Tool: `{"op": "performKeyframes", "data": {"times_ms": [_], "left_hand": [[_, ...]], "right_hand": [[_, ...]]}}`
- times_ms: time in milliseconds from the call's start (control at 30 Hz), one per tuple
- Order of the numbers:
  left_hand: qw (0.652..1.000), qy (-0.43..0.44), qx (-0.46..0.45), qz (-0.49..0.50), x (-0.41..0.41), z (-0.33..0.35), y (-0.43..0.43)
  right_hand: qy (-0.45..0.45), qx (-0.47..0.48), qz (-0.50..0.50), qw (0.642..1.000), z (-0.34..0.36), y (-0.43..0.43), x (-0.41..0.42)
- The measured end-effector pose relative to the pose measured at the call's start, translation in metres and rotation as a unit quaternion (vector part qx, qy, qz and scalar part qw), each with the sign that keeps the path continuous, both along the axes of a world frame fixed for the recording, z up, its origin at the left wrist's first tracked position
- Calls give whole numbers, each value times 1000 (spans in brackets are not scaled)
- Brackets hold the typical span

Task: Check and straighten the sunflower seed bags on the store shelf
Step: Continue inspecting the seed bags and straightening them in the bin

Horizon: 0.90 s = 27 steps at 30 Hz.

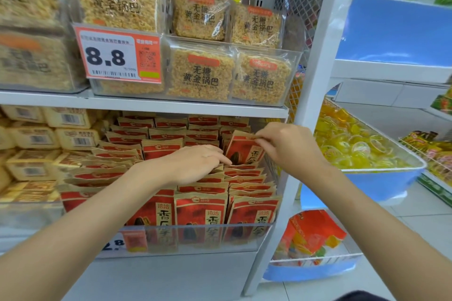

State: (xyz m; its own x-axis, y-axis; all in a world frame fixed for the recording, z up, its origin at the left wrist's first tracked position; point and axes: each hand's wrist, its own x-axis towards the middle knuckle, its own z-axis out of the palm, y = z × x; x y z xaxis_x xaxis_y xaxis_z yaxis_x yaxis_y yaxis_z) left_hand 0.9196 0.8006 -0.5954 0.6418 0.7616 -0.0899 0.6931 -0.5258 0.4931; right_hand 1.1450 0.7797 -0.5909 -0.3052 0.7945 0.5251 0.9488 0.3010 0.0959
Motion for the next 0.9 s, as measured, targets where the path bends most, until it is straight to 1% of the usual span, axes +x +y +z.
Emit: {"op": "performKeyframes", "data": {"times_ms": [33,67,100,167,233,267,333,400,467,533,600,633,700,800,833,900], "left_hand": [[999,31,12,1,2,2,-2],[999,44,23,-6,2,-1,0],[997,75,18,-3,3,0,0],[997,75,13,-5,4,-2,1],[999,52,10,2,3,0,-1],[1000,17,6,11,1,-2,0],[994,-87,1,59,-4,2,-1],[975,-190,23,112,-11,10,0],[948,-291,14,131,-18,19,-1],[924,-366,-51,92,-22,31,-9],[909,-401,-94,53,-20,37,-20],[903,-417,-92,49,-19,38,-26],[886,-451,-64,87,-18,34,-32],[865,-479,-28,145,-29,24,-35],[862,-483,-26,151,-33,20,-36],[861,-482,-39,156,-39,8,-38]], "right_hand": [[17,46,15,999,5,-4,2],[29,86,28,995,10,-8,3],[35,113,38,992,16,-10,4],[41,136,44,989,30,-16,4],[60,153,49,985,43,-21,3],[73,160,54,983,50,-23,2],[104,172,66,977,63,-30,-1],[146,175,81,970,77,-35,-6],[207,172,91,959,90,-37,-16],[292,155,106,938,100,-36,-30],[385,128,132,904,102,-32,-47],[423,118,136,888,99,-30,-56],[491,88,125,858,90,-26,-71],[624,-3,102,775,65,-26,-86],[645,-40,87,758,54,-28,-88],[638,-94,68,761,28,-31,-94]]}}
